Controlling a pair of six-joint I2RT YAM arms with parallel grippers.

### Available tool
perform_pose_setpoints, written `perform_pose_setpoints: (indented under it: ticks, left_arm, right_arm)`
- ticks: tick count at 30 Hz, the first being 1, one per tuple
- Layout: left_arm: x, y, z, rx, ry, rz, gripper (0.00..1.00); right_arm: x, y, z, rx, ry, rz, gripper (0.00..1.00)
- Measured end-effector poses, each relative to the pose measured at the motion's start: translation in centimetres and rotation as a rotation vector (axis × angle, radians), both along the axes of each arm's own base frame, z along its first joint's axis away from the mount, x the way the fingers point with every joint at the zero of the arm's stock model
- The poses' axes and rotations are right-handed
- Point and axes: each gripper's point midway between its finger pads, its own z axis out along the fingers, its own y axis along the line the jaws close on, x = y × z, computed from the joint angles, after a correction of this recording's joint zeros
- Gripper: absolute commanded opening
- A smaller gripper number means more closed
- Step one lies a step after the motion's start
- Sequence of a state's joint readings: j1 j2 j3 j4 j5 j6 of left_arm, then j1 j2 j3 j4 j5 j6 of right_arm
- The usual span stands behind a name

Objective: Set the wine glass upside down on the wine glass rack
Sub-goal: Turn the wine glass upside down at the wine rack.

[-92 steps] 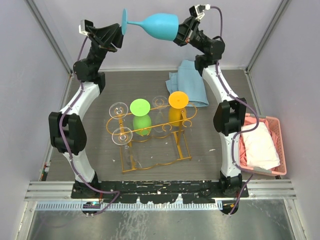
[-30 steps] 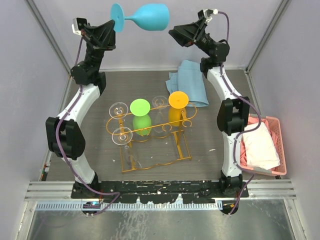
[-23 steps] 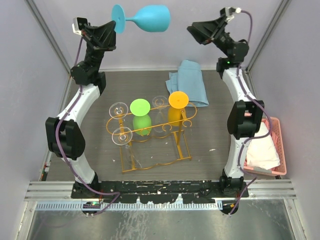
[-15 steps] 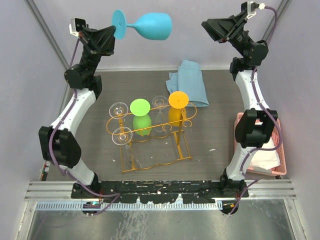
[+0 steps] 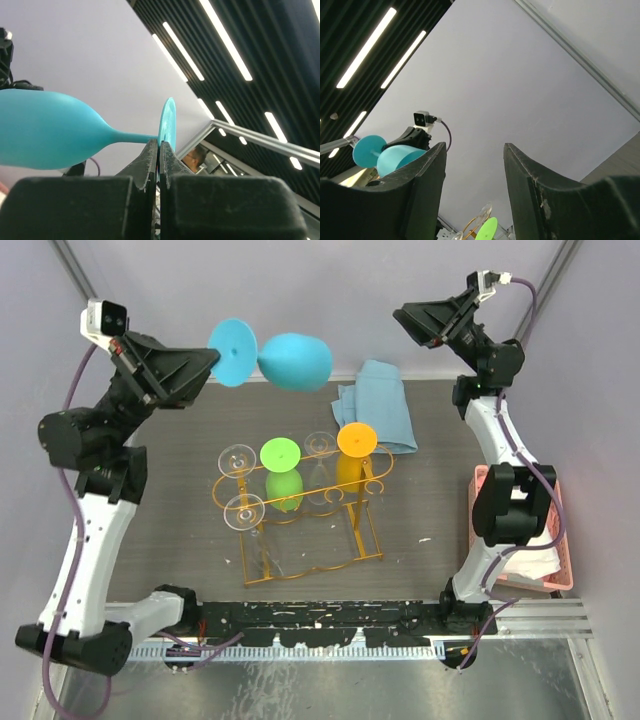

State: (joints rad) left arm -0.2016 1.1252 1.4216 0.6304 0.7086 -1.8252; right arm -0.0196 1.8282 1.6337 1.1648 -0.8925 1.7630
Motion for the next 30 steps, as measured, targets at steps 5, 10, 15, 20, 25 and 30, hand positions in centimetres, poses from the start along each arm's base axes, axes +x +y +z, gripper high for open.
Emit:
perform_pose_setpoints:
  ticks: [5, 10, 15, 20, 25, 30]
  left_arm:
    - [-3.3, 0.4, -0.7, 0.07, 0.021, 0.039, 0.0]
    - [-4.8, 0.6, -3.1, 0.159, 0.11, 0.09, 0.0]
    - [-5.9, 0.8, -6.3, 0.25, 0.216, 0.123, 0.0]
    - [-8.3, 1.1, -8.7, 0.316, 0.278, 0.123, 0.0]
    - [-9.6, 1.0, -9.8, 0.339, 0.325, 0.084, 0.0]
    - [-10.9, 1.0, -10.0, 0.323, 0.353, 0.039, 0.0]
  right_arm:
    - [-1.0, 0.0, 0.3, -0.009, -0.012, -0.015, 0.55]
    - [-2.7, -0.1, 1.9, -0.037, -0.058, -0.055, 0.55]
    - [-4.2, -0.1, 3.0, -0.074, -0.09, -0.105, 0.55]
    - [-5.0, -0.2, 3.5, -0.091, -0.111, -0.129, 0.56]
    - [-4.3, -0.2, 2.5, -0.097, -0.067, -0.132, 0.56]
    - [-3.8, -0.2, 1.6, -0.097, -0.03, -0.133, 0.56]
